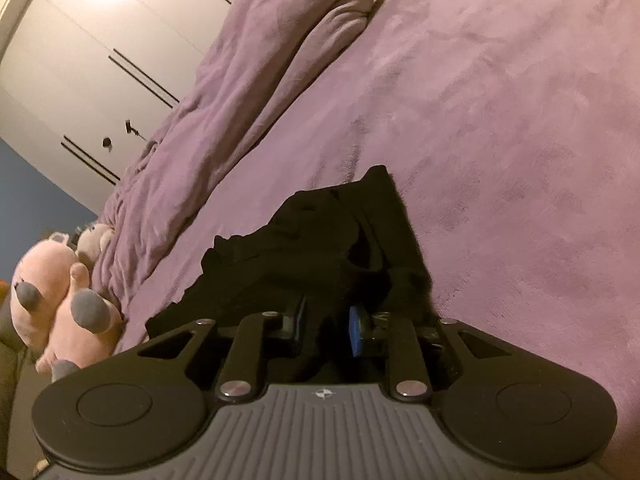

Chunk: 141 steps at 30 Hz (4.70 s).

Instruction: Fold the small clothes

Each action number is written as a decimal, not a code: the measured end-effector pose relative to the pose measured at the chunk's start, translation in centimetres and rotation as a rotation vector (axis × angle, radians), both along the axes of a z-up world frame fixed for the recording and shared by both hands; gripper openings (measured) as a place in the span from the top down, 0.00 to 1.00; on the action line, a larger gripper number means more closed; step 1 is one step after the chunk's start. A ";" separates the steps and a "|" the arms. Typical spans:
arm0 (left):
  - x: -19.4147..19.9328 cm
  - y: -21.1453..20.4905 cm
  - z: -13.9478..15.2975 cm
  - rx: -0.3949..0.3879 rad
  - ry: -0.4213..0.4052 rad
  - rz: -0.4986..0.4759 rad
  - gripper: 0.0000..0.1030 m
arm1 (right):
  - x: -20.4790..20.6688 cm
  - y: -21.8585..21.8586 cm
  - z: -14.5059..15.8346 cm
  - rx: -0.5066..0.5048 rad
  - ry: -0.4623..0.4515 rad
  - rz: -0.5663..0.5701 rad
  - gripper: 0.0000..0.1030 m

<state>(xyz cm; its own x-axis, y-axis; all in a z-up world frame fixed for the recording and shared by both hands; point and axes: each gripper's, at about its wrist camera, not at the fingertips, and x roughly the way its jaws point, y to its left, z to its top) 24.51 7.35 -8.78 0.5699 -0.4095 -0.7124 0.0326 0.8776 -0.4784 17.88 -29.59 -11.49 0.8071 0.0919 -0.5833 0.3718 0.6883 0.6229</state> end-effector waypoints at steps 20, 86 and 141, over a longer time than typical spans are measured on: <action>1.6 6.7 0.2 0.032 0.035 0.228 0.54 | -4.5 0.3 2.2 -0.141 0.015 0.108 0.92; 4.0 -0.6 -1.2 0.311 -0.120 -0.083 0.37 | 3.8 6.2 0.1 -0.560 0.058 0.255 1.00; -22.7 13.4 -0.5 0.164 0.164 -0.105 0.93 | -26.2 6.4 2.8 -0.313 0.365 0.467 0.90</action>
<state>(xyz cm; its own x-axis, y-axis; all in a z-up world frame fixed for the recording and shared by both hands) 1.84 20.74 -9.30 0.4020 -0.3313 -0.8536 0.0614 0.9399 -0.3359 -8.29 -23.19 -8.65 0.4699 0.1653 -0.8671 0.1400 0.9559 0.2581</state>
